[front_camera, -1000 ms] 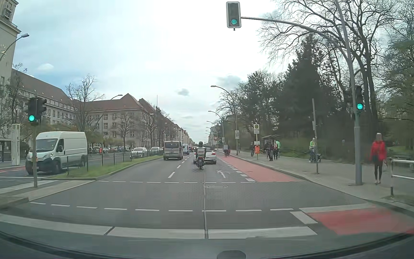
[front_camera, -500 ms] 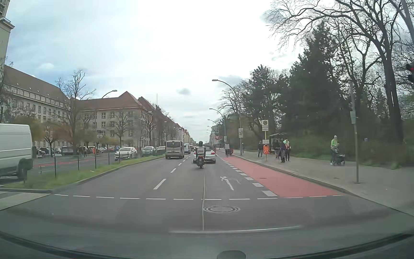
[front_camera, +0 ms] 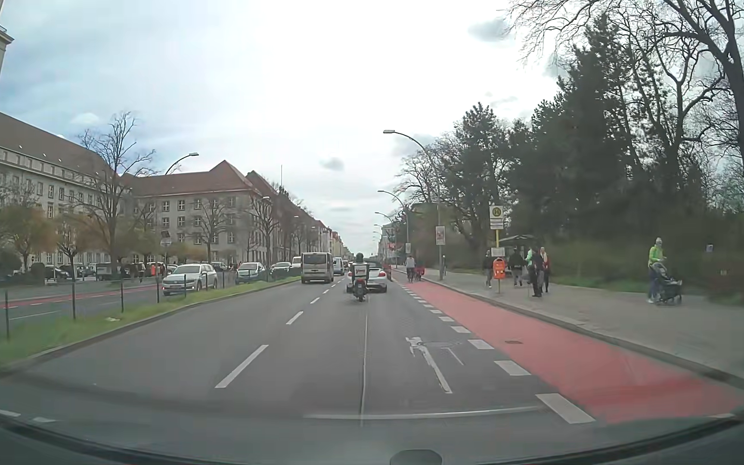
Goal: Follow the waypoints while adhering to traffic rules and regulations
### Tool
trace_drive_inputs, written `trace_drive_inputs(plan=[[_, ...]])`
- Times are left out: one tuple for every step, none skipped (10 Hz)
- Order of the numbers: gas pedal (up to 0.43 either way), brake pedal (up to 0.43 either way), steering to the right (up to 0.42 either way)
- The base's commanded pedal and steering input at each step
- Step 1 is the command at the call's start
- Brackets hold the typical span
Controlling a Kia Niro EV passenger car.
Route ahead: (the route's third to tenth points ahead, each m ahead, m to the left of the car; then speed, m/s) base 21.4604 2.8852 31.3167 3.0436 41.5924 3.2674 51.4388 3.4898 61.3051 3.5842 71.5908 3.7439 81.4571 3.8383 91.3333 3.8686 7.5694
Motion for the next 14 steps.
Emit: trace_drive_inputs(plan=[[0.0, 0.0, -0.004], [0.0, 0.0, -0.004], [0.0, 0.0, -0.004], [0.0, 0.0, -0.003], [0.0, 0.0, -0.005], [0.0, 0.0, -0.006], [0.0, 0.0, -0.008], [0.0, 0.0, -0.008], [0.0, 0.0, -0.008], [0.0, 0.0, -0.008], [0.0, 0.0, -0.008], [0.0, 0.0, -0.008], [0.0, 0.0, -0.008], [0.0, 0.0, -0.008]])
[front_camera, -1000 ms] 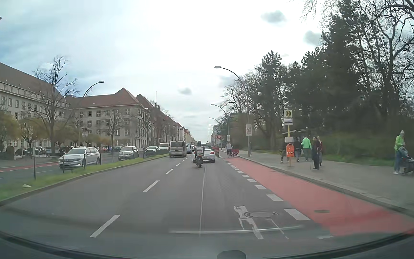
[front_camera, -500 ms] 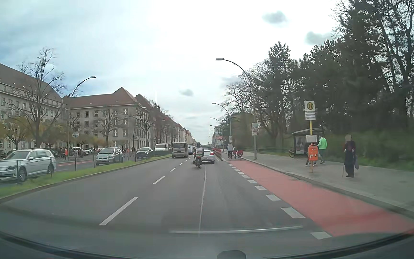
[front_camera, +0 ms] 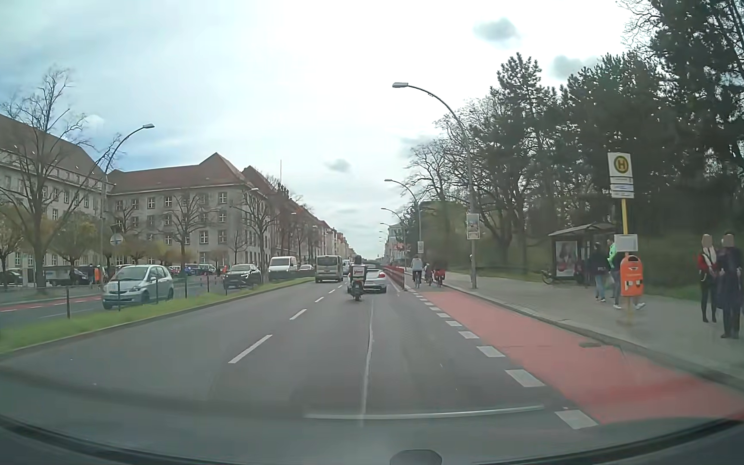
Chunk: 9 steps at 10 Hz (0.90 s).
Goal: Follow the waypoints while adhering to traffic rules and regulations
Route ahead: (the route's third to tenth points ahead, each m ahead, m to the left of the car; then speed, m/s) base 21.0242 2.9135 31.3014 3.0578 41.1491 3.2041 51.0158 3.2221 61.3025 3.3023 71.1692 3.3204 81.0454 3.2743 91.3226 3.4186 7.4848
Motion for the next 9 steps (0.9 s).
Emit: trace_drive_inputs(plan=[[0.0, 0.0, -0.008], [0.0, 0.0, -0.008], [0.0, 0.0, -0.01], [0.008, 0.0, -0.012], [0.008, 0.0, -0.013], [0.008, 0.0, -0.013], [0.008, 0.0, -0.013], [0.008, 0.0, -0.011], [0.008, 0.0, -0.009]])
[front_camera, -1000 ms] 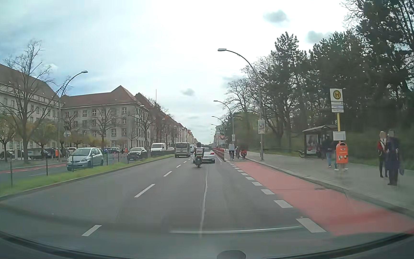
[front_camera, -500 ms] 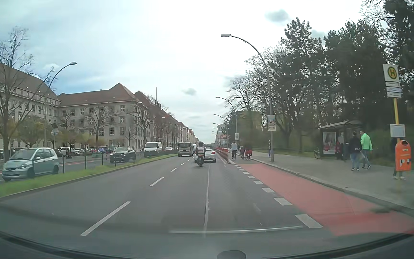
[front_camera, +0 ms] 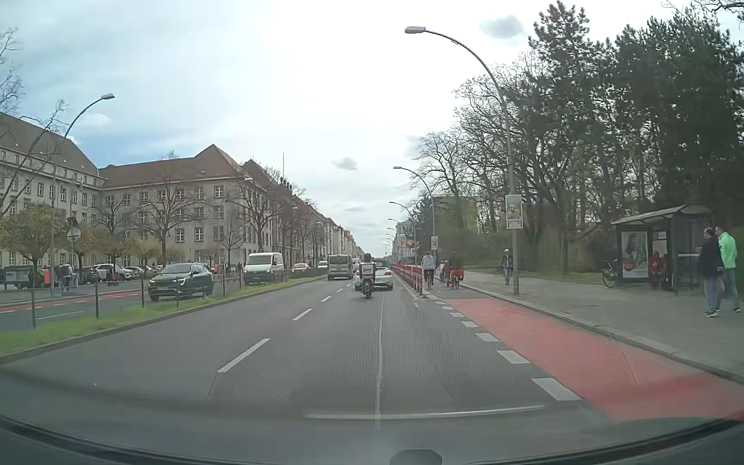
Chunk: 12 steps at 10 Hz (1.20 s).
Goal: Follow the waypoints while adhering to traffic rules and regulations
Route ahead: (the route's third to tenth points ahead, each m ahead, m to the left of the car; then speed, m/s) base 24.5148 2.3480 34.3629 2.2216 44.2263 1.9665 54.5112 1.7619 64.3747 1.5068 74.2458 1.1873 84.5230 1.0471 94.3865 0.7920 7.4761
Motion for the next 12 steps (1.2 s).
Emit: trace_drive_inputs(plan=[[0.008, 0.0, -0.009], [0.008, 0.0, -0.008], [0.008, 0.0, -0.004], [0.008, 0.0, -0.003], [0.008, 0.0, -0.003], [0.008, 0.0, -0.003], [0.008, 0.0, -0.002], [0.008, 0.0, -0.001], [0.008, 0.0, 0.002], [0.008, 0.0, 0.005], [0.008, 0.0, 0.005], [0.008, 0.0, 0.005]])
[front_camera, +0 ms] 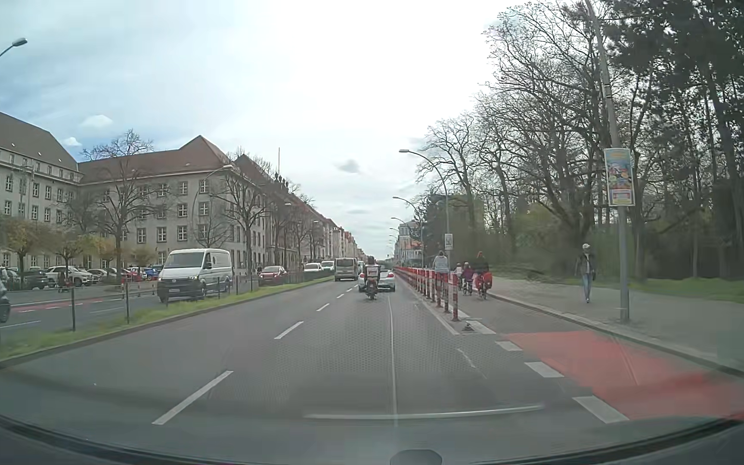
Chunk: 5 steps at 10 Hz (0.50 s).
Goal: Follow the waypoints while adhering to traffic rules and regulations
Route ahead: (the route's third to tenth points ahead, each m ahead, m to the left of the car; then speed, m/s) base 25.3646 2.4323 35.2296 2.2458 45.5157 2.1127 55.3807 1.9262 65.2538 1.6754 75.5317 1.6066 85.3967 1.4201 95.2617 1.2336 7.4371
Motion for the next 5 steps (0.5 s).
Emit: trace_drive_inputs(plan=[[0.008, 0.0, 0.005], [0.008, 0.0, 0.005], [0.008, 0.0, 0.005], [0.008, 0.0, 0.005], [0.008, 0.0, 0.005]])
